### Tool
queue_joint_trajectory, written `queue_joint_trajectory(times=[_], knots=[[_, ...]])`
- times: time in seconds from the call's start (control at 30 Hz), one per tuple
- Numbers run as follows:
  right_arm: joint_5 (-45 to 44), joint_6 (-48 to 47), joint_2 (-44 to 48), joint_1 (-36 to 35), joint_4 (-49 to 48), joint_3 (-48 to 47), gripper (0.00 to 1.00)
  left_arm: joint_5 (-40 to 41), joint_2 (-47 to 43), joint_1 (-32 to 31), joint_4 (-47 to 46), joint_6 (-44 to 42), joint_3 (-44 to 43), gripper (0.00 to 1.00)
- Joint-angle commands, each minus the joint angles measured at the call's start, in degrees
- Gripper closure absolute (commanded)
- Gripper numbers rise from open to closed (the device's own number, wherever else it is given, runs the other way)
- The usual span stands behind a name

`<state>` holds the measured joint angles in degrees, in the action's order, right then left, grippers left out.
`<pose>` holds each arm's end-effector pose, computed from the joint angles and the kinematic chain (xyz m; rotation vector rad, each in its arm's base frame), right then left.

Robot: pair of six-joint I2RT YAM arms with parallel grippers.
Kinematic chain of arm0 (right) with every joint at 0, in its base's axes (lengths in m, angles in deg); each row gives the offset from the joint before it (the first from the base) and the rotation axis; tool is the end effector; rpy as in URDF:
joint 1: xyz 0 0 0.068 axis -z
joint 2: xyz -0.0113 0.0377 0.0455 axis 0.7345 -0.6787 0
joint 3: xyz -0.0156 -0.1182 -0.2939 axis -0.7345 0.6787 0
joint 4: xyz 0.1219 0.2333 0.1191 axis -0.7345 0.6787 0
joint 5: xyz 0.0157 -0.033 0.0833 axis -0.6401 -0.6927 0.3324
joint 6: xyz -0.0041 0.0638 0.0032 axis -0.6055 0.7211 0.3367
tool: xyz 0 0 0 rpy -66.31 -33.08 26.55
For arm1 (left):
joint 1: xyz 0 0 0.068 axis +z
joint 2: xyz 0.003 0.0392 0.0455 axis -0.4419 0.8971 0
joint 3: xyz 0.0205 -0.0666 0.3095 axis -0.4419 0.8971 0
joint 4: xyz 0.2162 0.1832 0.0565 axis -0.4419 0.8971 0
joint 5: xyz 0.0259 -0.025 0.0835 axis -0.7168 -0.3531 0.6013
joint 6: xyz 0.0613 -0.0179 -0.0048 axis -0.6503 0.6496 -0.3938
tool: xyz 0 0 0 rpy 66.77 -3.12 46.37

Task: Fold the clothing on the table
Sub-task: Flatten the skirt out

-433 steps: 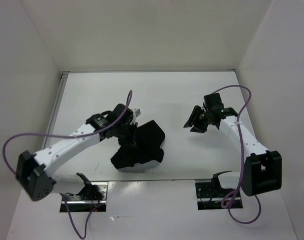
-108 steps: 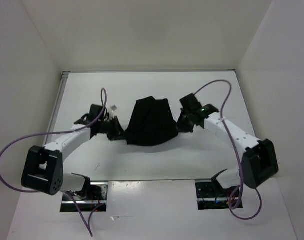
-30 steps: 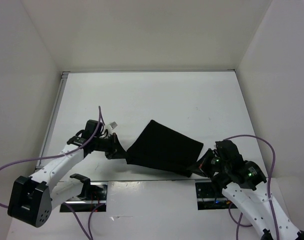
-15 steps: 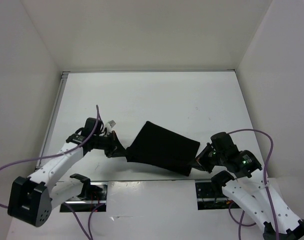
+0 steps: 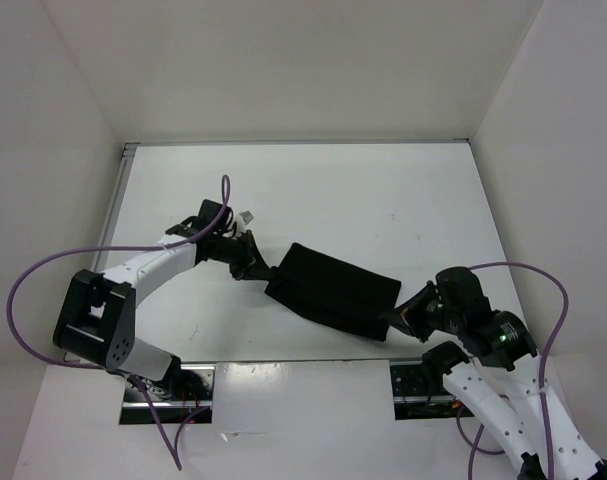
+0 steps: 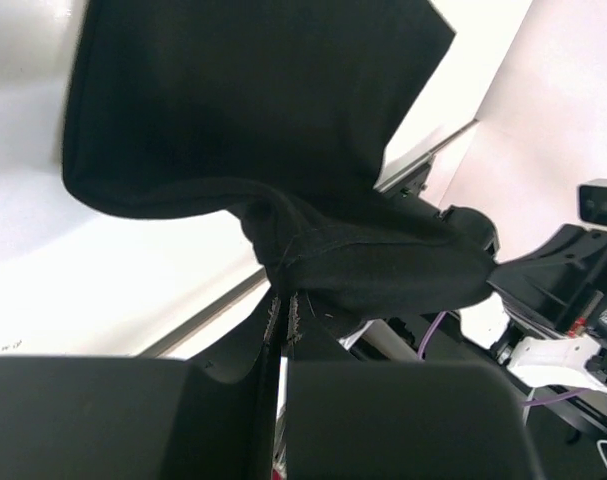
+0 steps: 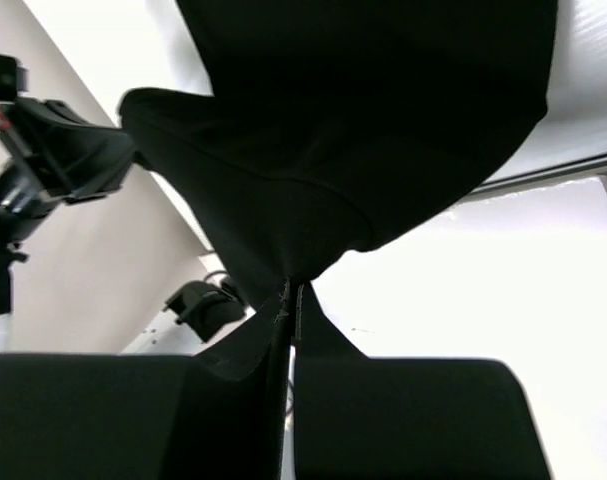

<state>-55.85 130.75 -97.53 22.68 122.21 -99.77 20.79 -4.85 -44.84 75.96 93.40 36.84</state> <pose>0.0592 0.0396 0.2847 1.0337 2.4860 0.9605 0.2841 -0.1291 0.2314 -0.4174 2.7088 -1.2957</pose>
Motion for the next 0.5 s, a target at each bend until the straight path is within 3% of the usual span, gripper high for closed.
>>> queue_joint_trajectory(times=[0.0,0.47], knots=[[-3.2,2.6,1.4,0.8,2.4,-2.6,1.00,1.0,1.4,-0.1,-1.4,-2.3,-1.8,1.00],[-2.2,-12.9,-7.3,13.0,1.9,-5.8,1.00,0.0,6.7,-0.6,-1.4,-4.6,-2.2,1.00]])
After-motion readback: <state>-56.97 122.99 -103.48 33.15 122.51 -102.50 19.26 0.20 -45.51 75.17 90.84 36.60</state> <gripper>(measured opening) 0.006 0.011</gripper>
